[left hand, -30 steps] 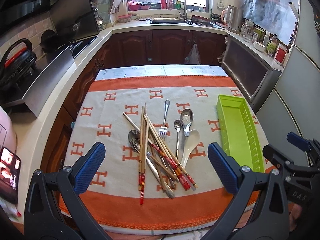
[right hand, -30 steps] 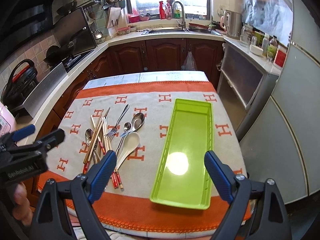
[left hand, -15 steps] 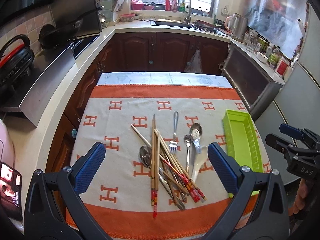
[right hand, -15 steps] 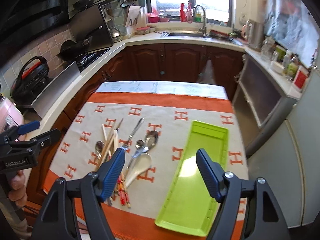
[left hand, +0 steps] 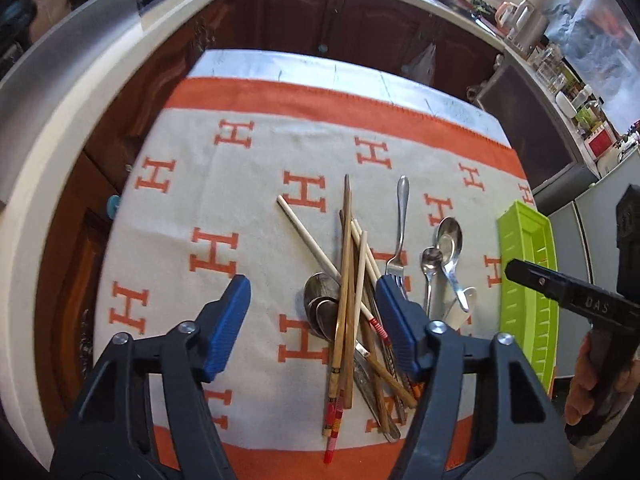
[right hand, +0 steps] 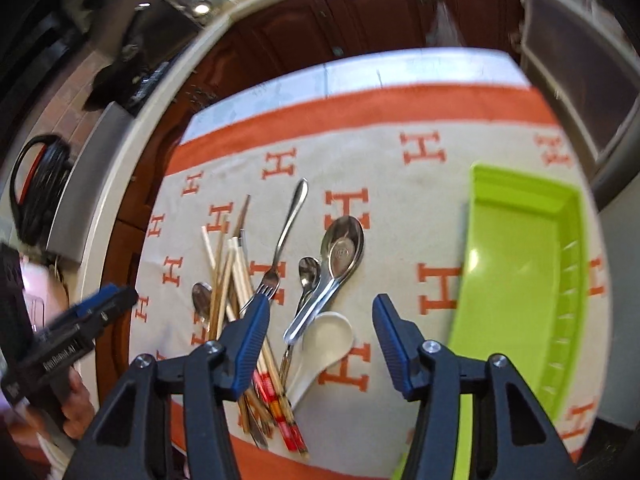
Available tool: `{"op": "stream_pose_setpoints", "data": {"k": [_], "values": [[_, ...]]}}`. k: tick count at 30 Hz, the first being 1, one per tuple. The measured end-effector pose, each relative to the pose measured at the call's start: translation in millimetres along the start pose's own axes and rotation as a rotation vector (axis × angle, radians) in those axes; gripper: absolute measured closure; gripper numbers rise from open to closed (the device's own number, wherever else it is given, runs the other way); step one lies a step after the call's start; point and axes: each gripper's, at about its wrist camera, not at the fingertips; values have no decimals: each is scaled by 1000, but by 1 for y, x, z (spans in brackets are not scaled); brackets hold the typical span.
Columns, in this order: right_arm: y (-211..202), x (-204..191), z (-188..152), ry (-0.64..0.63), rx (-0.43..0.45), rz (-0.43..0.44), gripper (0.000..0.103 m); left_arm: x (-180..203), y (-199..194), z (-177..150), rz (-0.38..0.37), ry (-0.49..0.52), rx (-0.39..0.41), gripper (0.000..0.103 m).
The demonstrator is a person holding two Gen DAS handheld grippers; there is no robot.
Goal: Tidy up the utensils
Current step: 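Grasp a wooden chopstick with the left tool while the right tool grasps a metal spoon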
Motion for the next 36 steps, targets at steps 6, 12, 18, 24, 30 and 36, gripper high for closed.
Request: {"op": "stream_pose_setpoints", "data": {"k": [6, 12, 18, 24, 30, 36], "values": [[36, 18, 27, 78, -32, 12, 67, 4, 40, 13, -40, 32, -47, 48], [66, 29, 44, 91, -51, -19, 77, 9, 65, 26, -55, 65, -79, 60], [71, 24, 49, 40, -15, -50, 85, 14, 81, 31, -77, 89, -102, 65], [73, 24, 49, 11, 8, -48, 99, 17, 93, 35, -79, 91, -123, 71], [62, 28, 44, 9, 33, 6, 102, 20, 103, 37, -105, 94, -139, 90], [56, 30, 38, 9, 40, 30, 102, 21, 108, 35, -155, 81, -149, 98]]}}
Point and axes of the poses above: each gripper's, at about its wrist camera, not at the fingertips, and y roughly the way its jaws point, x to its right, z to its top, and after that the axes turned 10 degrees about -x, right-handed
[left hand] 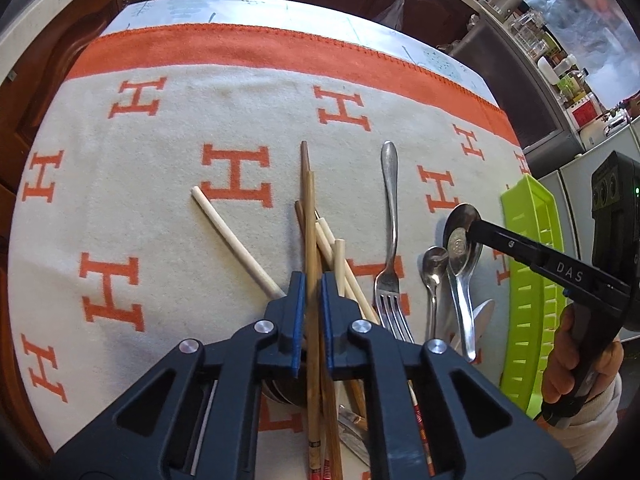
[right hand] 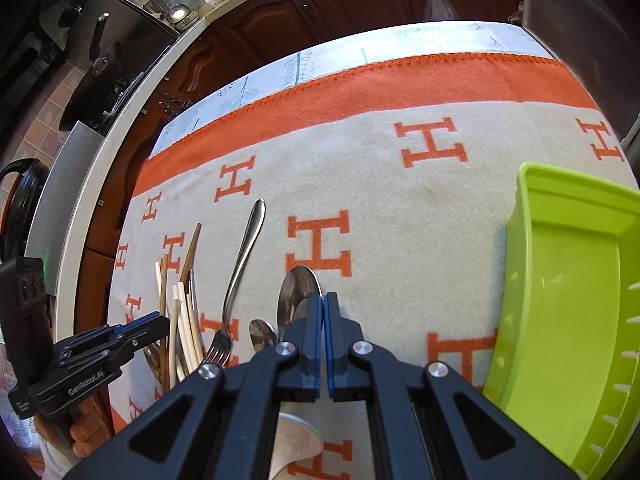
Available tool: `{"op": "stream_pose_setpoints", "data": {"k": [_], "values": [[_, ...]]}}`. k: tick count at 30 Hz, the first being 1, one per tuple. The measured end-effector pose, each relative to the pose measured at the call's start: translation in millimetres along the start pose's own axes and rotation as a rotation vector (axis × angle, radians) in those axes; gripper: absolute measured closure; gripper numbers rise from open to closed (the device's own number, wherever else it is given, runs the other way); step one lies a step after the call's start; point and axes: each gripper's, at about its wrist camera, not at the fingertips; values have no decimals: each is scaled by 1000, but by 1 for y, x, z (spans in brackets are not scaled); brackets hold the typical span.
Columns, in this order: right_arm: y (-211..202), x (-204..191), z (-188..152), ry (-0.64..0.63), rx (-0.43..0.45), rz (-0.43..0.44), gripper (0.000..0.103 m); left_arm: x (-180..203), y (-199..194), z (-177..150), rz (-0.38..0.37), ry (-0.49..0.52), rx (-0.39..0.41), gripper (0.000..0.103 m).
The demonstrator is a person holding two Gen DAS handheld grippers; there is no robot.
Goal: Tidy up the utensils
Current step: 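Grasp a wooden chopstick with the left tool while the right tool grasps a metal spoon, then lower the chopstick into the green tray with the left tool while the right tool releases the spoon there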
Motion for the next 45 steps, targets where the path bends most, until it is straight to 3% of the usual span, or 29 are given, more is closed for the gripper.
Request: {"op": "stream_pose_setpoints", "data": {"k": [16, 21, 26, 31, 39, 45], "values": [[-35, -2, -28, 8, 66, 133, 102, -15, -33, -17, -20, -86, 30, 99], [-63, 3, -52, 2, 113, 166, 102, 4, -60, -33, -16, -75, 52, 99], [-96, 21, -84, 9, 162, 161, 102, 49, -83, -51, -12, -31, 71, 99], [-126, 45, -108, 16, 203, 74, 102, 112, -91, -63, -58, 41, 65, 99], [-156, 87, -133, 26, 248, -232, 102, 210, -73, -56, -104, 81, 28, 99], [-147, 108, -140, 23, 210, -291, 101, 259, -41, -47, -92, 111, 9, 99]]}}
Point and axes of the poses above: each gripper's, at about its wrist camera, not at the fingertips, and y roughly the way its jaws point, x to its right, z to its top, and after that the axes turned 10 degrees about -x, right-handed
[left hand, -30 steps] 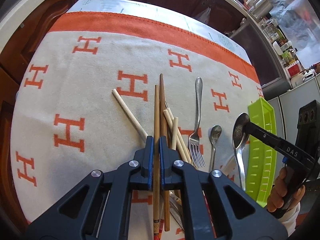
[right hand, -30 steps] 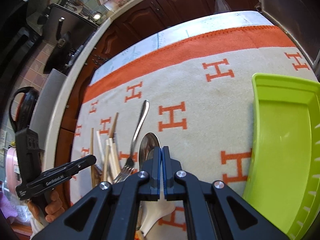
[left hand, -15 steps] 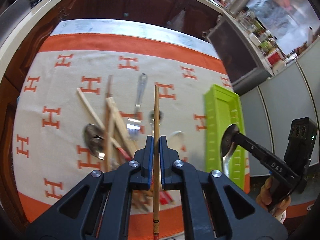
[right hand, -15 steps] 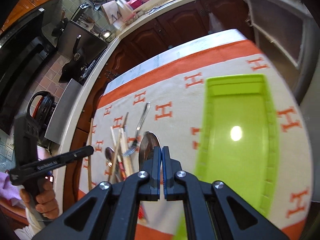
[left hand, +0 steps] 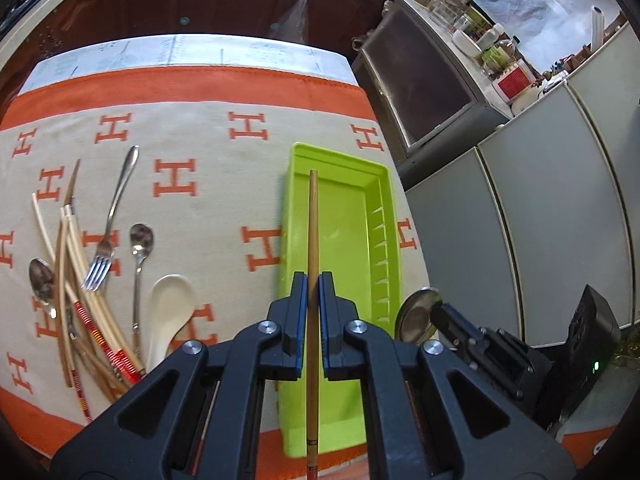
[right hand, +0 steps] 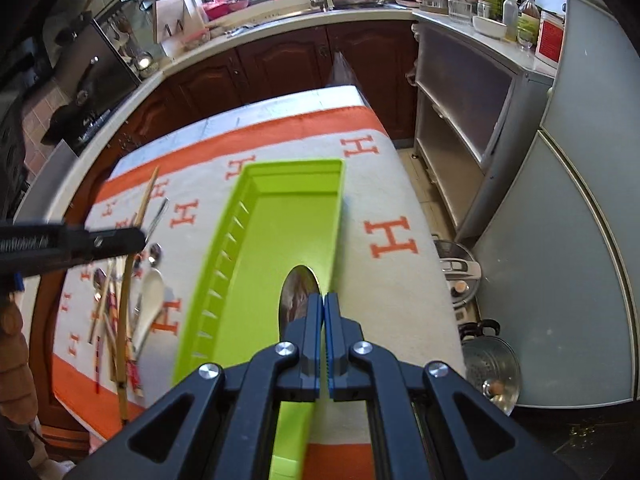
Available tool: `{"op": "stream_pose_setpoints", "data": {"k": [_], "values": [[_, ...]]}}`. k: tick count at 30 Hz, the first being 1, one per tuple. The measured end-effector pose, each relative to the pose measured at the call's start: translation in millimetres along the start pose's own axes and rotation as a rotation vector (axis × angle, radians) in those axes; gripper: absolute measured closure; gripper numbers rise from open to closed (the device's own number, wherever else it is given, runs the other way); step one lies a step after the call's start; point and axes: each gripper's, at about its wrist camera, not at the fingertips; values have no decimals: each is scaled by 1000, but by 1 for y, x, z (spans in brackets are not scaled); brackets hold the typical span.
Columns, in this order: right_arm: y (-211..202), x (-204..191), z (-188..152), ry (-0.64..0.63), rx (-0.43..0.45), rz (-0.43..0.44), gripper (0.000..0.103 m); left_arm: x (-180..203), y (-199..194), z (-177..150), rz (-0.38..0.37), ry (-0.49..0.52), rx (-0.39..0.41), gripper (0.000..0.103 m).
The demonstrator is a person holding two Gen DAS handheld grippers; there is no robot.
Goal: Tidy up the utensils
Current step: 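Lower the chopstick into the green tray with the left tool while the right tool releases the spoon there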
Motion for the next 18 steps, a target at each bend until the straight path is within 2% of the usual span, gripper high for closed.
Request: {"op": "stream_pose_setpoints", "data": {"k": [4, 10, 18], "values": [[7, -3, -2, -29, -14, -4, 101, 15, 22, 5, 36, 22, -5, 99], [10, -6, 0, -50, -17, 12, 100, 13, 50, 3, 106, 54, -29, 99], [5, -10, -3, -29, -7, 59, 97, 12, 47, -2, 130, 93, -13, 98]]}}
Point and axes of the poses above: each gripper's, at about its wrist camera, not at the fingertips, and y roughly the way its jaws point, x to its right, z to its top, and after that the axes turned 10 degrees about -x, right-handed
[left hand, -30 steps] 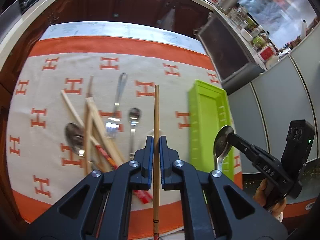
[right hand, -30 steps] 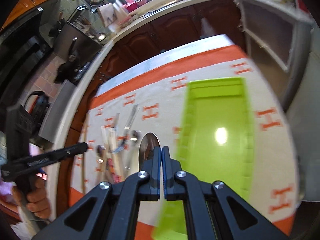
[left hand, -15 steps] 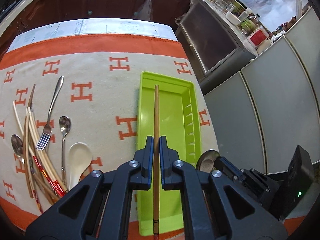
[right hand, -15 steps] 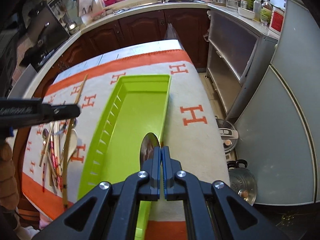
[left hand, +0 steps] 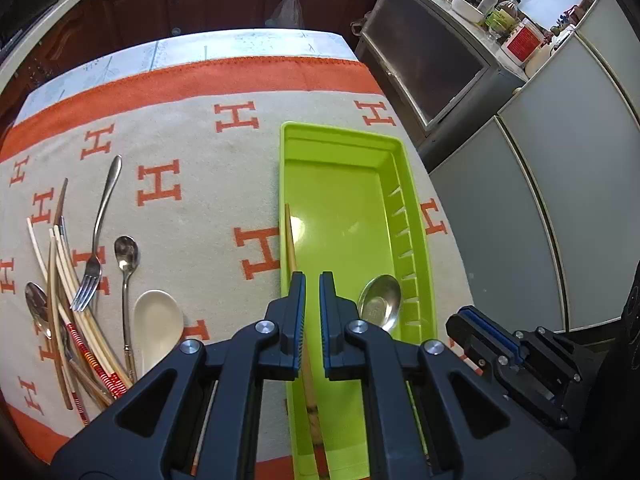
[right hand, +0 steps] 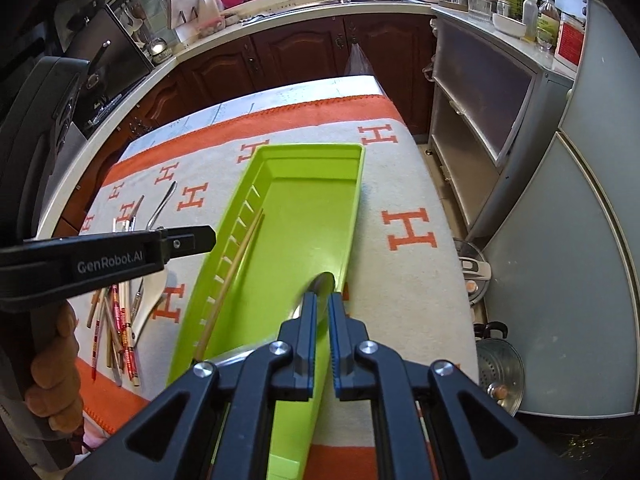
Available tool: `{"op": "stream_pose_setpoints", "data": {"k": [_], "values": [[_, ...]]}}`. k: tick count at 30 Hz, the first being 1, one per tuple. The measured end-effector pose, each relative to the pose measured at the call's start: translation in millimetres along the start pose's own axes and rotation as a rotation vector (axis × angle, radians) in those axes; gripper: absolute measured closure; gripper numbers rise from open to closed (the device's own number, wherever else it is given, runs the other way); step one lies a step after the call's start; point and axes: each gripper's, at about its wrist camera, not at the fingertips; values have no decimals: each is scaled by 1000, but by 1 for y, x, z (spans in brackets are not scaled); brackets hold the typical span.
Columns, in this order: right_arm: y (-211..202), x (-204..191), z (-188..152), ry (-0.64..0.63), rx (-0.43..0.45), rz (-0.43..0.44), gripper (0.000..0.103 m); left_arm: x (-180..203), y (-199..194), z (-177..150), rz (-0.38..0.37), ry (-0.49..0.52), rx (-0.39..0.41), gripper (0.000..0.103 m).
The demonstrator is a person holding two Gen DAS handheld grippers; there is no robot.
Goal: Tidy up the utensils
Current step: 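Lower the chopstick into the green tray with the left tool while the right tool releases the spoon there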
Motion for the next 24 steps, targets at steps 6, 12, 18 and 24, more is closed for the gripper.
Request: {"op": "stream_pose_setpoints", "data": {"k": [6, 12, 18, 24], "values": [[-7, -5, -7, 20, 5, 33, 97, -2, -11, -9, 10, 12, 7, 98], [-13, -18, -23, 20, -4, 48, 97, -10, -28, -26, 29, 40, 25, 97], [-18, -24, -37, 51, -2, 58, 84, -23, -43, -56, 48, 84, 31, 97], [-22, -34, -46, 68, -9, 48, 82, -46, -55, -85, 86, 91, 40, 97]]}}
Point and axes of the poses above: each gripper's, at about its wrist camera, not at the fingertips, and y roughly the way its jaws point, x to its right, z to its top, and after that the axes turned 10 degrees about -x, right-handed
